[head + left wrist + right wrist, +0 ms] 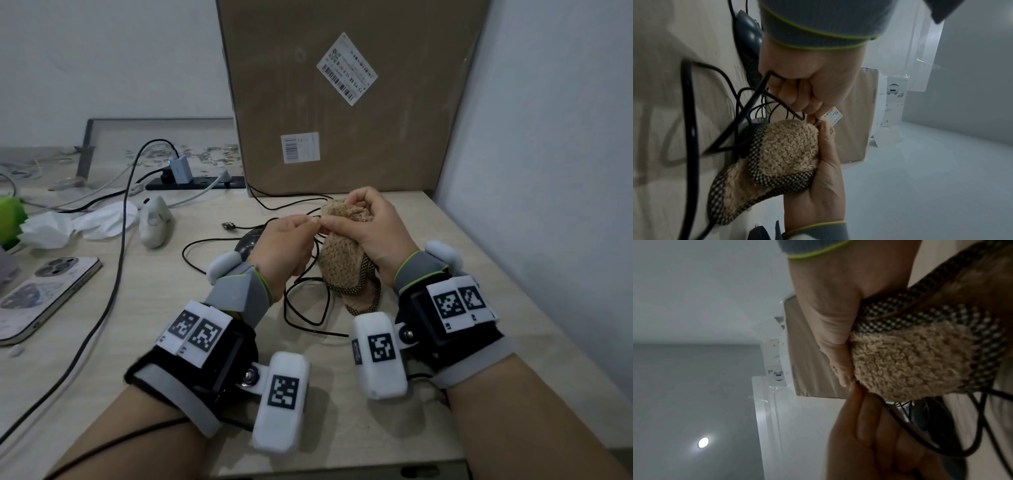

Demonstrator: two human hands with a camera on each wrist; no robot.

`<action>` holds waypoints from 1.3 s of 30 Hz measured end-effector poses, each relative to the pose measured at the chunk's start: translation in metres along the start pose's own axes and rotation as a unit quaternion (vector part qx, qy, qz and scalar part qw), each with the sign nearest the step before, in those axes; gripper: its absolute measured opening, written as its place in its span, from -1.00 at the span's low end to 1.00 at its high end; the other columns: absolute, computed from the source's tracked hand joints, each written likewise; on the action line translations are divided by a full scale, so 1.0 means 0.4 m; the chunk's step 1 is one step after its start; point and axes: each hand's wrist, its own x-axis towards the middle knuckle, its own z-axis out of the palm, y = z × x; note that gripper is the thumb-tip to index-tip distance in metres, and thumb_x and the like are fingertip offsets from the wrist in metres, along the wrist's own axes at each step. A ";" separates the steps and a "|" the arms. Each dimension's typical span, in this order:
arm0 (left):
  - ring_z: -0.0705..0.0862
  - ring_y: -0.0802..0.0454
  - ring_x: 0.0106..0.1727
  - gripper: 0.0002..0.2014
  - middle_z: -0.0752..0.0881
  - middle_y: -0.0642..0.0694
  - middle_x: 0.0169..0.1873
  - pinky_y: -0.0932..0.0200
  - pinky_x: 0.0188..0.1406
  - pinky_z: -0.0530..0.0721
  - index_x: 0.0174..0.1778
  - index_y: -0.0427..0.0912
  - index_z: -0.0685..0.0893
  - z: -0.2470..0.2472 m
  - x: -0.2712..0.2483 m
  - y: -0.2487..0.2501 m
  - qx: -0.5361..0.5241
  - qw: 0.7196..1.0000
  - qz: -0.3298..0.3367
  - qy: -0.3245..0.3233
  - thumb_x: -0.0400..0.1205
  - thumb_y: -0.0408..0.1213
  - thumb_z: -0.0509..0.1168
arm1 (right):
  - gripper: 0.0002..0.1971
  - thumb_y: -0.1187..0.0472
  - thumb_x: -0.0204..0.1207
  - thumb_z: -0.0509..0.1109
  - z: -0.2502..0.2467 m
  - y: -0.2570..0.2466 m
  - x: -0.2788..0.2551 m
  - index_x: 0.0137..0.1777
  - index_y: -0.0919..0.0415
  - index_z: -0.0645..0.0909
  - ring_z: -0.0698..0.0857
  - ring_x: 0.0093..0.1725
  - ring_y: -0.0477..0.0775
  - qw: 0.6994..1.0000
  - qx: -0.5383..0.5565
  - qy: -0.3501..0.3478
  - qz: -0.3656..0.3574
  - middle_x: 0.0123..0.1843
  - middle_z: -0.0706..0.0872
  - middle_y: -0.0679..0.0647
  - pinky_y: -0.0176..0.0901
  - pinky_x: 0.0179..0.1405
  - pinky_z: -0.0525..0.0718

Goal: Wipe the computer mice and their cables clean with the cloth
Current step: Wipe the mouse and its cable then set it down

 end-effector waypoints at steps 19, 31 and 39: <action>0.27 0.17 -0.68 -0.84 0.45 0.03 -0.68 0.36 -0.74 0.19 -0.20 -0.17 0.67 0.001 -0.013 0.011 0.086 0.996 0.026 -0.021 0.68 -0.33 0.24 | -0.75 0.22 0.42 0.53 -0.009 0.002 0.007 0.01 0.11 0.54 0.71 -0.24 -0.12 0.997 -0.003 0.071 0.007 -0.15 0.71 0.01 -0.27 -0.26 0.70; 0.17 0.17 -0.70 -0.71 0.33 0.04 -0.74 0.40 -0.75 0.09 -0.33 -0.17 0.57 0.003 -0.012 0.012 -0.073 0.997 -0.022 -0.003 0.72 -0.31 0.14 | -0.78 0.29 0.32 0.59 -0.004 -0.019 -0.002 -0.11 0.15 0.62 0.73 -0.16 -0.02 0.999 0.031 0.031 -0.017 -0.14 0.74 0.09 -0.15 -0.11 0.75; 0.17 0.19 -0.73 -0.77 0.31 0.06 -0.76 0.41 -0.74 0.05 -0.26 -0.16 0.51 -0.005 -0.016 0.019 -0.023 0.997 -0.026 -0.068 0.73 -0.28 0.13 | -0.81 0.14 0.38 0.57 -0.009 -0.011 -0.001 -0.13 0.19 0.64 0.73 -0.16 -0.01 0.999 -0.036 0.031 -0.002 -0.17 0.76 0.08 -0.06 -0.05 0.74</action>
